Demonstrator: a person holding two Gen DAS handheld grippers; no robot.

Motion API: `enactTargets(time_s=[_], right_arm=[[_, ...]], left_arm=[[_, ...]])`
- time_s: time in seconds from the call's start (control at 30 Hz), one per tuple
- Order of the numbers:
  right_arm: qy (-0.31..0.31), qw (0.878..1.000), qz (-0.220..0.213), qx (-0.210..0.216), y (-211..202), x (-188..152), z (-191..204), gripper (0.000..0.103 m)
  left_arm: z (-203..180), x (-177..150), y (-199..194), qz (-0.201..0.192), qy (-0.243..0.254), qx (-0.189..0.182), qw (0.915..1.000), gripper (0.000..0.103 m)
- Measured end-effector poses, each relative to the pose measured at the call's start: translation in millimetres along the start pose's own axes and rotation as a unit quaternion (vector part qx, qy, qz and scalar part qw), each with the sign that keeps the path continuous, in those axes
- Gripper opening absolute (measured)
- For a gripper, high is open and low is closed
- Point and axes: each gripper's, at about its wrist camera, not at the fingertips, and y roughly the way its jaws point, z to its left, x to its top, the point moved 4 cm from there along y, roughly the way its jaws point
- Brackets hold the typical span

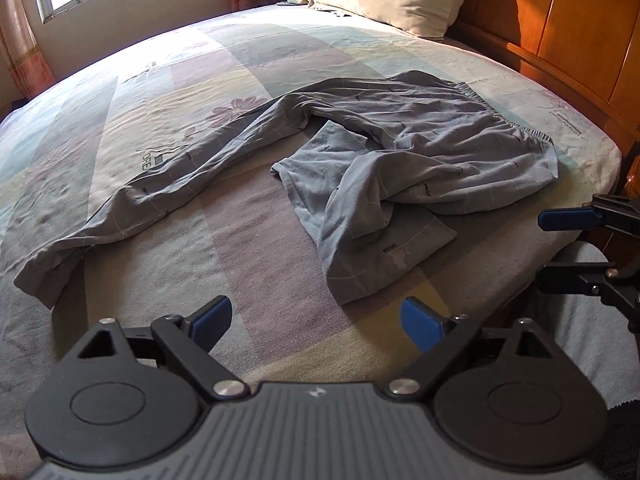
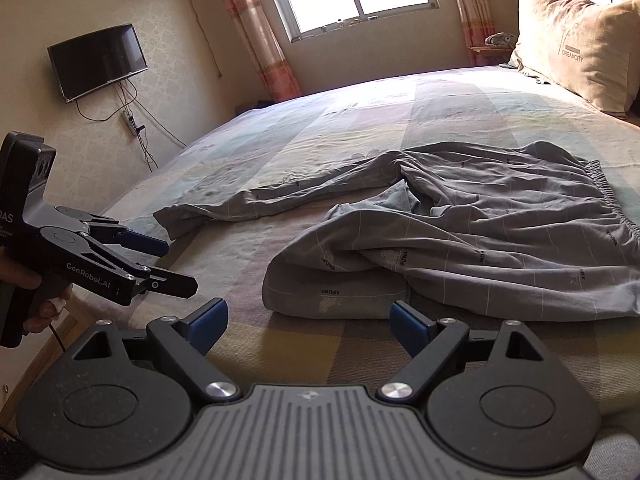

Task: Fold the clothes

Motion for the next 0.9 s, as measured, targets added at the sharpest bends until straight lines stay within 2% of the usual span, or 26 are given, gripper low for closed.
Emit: enactTargets(time_s=[0.13, 0.3, 0.53, 0.67, 0.8, 0.9], right_arm=[[0.0, 1.0, 0.018, -0.008, 13.5, -1.2, -6.8, 0.091], [-0.011, 0.999, 0.041, -0.014, 33.9, 4.1, -10.5, 0.091], [-0.061, 0.993, 0.096, 0.034, 90.9, 17.5, 17.8, 0.091], [-0.102, 0.985, 0.126, 0.053, 124.9, 19.3, 41.7, 0.091], [-0.161, 0.976, 0.136, 0.061, 141.1, 25.2, 66.2, 0.091], [-0.222, 0.958, 0.168, 0.07, 148.7, 22.5, 79.0, 0.091]], left_arm=[[-2.7, 4.6, 27.1, -0.003, 0.013, -0.002, 0.9999, 0.092], [18.1, 0.9, 55.7, 0.015, -0.016, 0.027, 0.9994, 0.092], [50.9, -9.3, 46.9, 0.003, -0.037, 0.061, 0.9974, 0.092], [69.6, -15.2, 41.8, -0.003, -0.05, 0.08, 0.9955, 0.092], [84.8, -19.6, 37.8, -0.006, -0.058, 0.094, 0.9938, 0.092], [93.7, -21.2, 38.6, -0.007, -0.067, 0.09, 0.9936, 0.092]])
